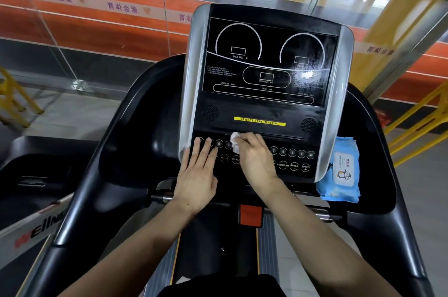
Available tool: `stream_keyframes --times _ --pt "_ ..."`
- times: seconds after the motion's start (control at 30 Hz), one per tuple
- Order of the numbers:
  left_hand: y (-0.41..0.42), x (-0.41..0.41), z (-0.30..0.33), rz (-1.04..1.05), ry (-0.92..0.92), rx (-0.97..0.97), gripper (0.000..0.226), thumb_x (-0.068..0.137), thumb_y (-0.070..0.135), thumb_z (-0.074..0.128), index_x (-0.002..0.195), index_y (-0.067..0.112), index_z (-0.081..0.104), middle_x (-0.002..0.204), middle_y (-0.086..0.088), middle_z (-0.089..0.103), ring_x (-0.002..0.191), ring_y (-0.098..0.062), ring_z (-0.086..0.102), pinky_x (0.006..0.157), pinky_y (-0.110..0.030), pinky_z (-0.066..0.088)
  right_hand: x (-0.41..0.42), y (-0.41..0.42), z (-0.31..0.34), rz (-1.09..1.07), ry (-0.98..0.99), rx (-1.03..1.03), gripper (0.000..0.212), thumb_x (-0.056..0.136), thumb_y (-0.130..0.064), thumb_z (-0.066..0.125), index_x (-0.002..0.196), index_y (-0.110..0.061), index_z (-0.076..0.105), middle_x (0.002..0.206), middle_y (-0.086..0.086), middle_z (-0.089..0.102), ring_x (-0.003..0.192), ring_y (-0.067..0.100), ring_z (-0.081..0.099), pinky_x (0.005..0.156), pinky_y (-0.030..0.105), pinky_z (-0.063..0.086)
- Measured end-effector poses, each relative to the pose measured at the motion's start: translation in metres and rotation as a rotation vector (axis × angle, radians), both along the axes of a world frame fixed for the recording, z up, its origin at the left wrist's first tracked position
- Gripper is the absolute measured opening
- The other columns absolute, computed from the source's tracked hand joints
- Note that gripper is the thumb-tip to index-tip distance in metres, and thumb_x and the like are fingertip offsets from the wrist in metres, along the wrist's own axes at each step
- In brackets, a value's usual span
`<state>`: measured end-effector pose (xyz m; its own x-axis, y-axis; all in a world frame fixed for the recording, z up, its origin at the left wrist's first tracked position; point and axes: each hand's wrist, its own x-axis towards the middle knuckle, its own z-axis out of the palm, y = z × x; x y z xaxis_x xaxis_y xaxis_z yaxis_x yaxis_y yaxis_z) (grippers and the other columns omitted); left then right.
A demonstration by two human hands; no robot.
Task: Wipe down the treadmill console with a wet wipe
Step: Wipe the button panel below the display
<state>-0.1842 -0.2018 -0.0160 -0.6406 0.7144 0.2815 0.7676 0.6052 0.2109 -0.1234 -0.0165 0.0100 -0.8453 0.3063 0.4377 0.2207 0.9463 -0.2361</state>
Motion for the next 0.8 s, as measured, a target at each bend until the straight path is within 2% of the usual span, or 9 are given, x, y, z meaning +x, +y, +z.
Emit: stream_keyframes --times 0.1,0.23,0.47,0.57,0.67,0.8 --pt "-0.004 0.000 -0.002 -0.007 -0.003 0.000 0.075 0.090 0.019 0.056 0.160 0.012 0.030 0.173 -0.009 0.012 0.160 -0.029 -0.005 0.128 -0.055 0.010 0.026 0.031 -0.005 -0.112 0.002 -0.002 0.038 0.085 -0.001 0.071 0.121 -0.014 0.070 0.121 0.002 0.064 0.108 0.022 0.055 0.083 0.041 0.058" --pt "-0.012 -0.007 -0.003 0.006 -0.010 -0.001 0.074 0.090 0.019 0.057 0.160 0.012 0.032 0.173 -0.009 0.013 0.160 -0.030 -0.004 0.128 -0.054 0.012 0.034 0.036 -0.008 -0.125 0.074 0.052 0.039 0.077 0.005 0.079 0.114 -0.008 0.073 0.112 0.007 0.067 0.099 0.027 0.061 0.079 0.040 0.060" --pt "-0.027 -0.019 0.002 0.047 -0.034 0.003 0.078 0.089 0.017 0.053 0.161 0.009 0.026 0.174 -0.011 0.006 0.160 -0.026 -0.008 0.129 -0.052 0.010 -0.029 -0.033 0.000 0.036 0.082 0.014 0.030 0.083 -0.003 0.076 0.112 -0.012 0.073 0.107 -0.002 0.067 0.093 0.021 0.057 0.072 0.032 0.057" --pt "-0.032 -0.019 0.002 0.046 -0.037 -0.011 0.079 0.090 0.018 0.054 0.162 0.009 0.023 0.174 -0.011 0.004 0.160 -0.025 -0.009 0.129 -0.051 0.010 -0.033 -0.041 -0.001 0.044 0.039 0.027 0.035 0.082 -0.002 0.075 0.116 -0.010 0.072 0.110 0.000 0.066 0.098 0.022 0.058 0.069 0.037 0.059" --pt "-0.035 -0.021 0.001 0.036 -0.045 -0.013 0.078 0.091 0.019 0.055 0.162 0.009 0.024 0.174 -0.010 0.003 0.160 -0.024 -0.009 0.129 -0.051 0.010 -0.016 -0.026 -0.005 -0.021 0.010 0.035 0.040 0.080 0.001 0.076 0.118 -0.009 0.072 0.118 0.001 0.065 0.104 0.024 0.058 0.073 0.040 0.060" --pt "-0.041 -0.026 -0.001 0.050 -0.075 -0.020 0.077 0.093 0.021 0.051 0.163 0.009 0.021 0.174 -0.008 -0.003 0.160 -0.024 -0.010 0.130 -0.048 0.007 -0.012 -0.021 -0.008 -0.038 -0.008 0.066 0.042 0.079 0.002 0.076 0.118 -0.012 0.070 0.114 0.000 0.064 0.098 0.023 0.056 0.080 0.038 0.057"
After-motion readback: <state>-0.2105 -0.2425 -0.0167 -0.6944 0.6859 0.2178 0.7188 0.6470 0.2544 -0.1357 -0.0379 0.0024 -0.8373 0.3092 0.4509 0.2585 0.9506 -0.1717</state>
